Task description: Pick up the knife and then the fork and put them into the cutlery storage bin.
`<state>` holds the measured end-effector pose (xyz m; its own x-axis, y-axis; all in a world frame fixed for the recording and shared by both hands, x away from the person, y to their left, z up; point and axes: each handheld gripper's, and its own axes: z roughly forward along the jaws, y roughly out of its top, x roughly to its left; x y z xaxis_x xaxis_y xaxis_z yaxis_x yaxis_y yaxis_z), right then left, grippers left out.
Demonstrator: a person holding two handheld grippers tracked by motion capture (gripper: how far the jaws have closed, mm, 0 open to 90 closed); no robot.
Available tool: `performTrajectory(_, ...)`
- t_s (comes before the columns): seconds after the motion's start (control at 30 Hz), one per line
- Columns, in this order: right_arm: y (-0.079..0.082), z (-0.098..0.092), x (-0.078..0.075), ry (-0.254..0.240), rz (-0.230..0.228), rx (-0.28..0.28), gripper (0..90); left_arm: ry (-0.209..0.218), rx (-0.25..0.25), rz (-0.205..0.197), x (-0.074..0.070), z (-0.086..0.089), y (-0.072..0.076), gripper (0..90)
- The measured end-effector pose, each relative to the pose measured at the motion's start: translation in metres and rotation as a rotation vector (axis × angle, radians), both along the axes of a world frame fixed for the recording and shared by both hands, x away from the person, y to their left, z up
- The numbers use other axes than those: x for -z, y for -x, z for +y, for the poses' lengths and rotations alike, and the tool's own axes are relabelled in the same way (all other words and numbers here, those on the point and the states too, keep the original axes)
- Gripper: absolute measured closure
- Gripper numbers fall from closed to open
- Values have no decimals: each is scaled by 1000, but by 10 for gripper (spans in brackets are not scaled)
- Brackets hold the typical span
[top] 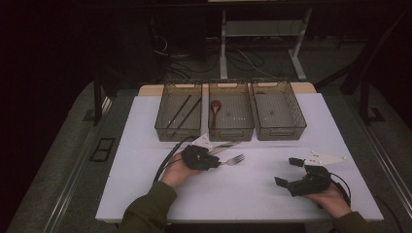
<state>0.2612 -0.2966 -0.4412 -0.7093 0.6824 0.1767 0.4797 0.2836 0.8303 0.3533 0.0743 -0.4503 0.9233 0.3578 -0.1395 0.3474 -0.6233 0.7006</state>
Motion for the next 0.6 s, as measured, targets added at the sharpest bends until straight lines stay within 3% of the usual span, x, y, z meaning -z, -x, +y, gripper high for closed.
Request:
performTrajectory(0.4,0,0,0,2,-1,-2,33,1,29,-8,1,-2,5,841)
performTrajectory(0.6,0,0,0,0,0,0,33,2,17,-13,0,-4,6,843)
